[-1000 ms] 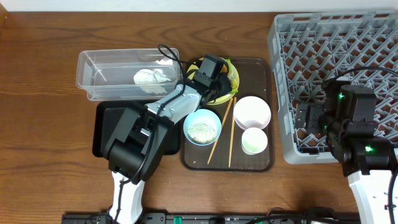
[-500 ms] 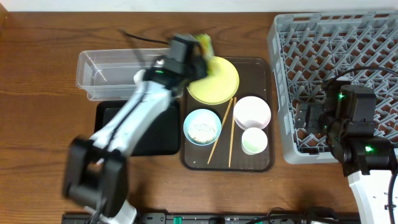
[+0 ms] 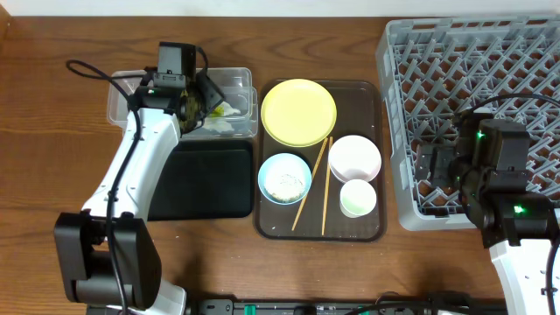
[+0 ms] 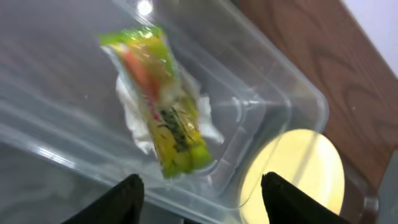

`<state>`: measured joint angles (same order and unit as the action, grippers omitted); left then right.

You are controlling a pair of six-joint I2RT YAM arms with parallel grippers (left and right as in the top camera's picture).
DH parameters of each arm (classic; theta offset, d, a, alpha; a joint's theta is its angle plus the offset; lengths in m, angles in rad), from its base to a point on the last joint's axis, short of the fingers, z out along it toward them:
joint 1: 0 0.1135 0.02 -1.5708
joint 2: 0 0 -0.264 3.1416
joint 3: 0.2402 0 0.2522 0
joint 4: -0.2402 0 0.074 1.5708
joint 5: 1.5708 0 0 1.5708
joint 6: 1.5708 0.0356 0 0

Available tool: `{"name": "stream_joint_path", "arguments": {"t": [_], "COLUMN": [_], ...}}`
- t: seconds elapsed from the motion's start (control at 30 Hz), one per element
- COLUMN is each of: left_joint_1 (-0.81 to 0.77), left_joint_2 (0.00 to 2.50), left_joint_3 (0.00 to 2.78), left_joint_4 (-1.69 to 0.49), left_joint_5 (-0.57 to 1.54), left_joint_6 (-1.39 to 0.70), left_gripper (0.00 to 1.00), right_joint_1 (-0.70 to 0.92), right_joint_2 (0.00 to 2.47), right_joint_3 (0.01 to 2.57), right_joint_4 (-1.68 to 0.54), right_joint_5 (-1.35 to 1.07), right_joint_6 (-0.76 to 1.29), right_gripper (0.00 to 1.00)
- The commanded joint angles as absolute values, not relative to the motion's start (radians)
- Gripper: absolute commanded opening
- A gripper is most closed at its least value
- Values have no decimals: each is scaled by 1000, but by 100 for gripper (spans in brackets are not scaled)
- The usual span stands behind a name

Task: Sort waste into correct bins and load items into the dishwasher rack
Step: 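Carry the wrapper and tissue left and drop into the clear bin, then grasp the light-blue bowl of rice with the left gripper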

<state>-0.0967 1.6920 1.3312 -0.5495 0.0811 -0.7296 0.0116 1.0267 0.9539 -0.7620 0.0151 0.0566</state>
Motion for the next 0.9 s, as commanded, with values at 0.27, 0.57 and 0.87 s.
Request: {"name": "stream_joint_path", "arguments": {"t": [0.27,0.57,0.87], "left_joint_1": [-266,-528,-686], "left_joint_2": [1496,1566,1769], "left_joint_3": [1331,1261,1257], "left_joint_4": [-661,-739,-670], "left_joint_5": [131,131,130], "left_joint_6": [-231,-177,-215], "left_gripper": [65,65,63], "right_joint_1": [26,26,26], "right_joint_2": [1023,1023,1023], "right_joint_3": [976,976,976], "right_joint_4": [-760,-763,-770], "right_joint_5": [10,10,10], "right_joint_6": [51,51,51], "right_gripper": [99,99,99]}}
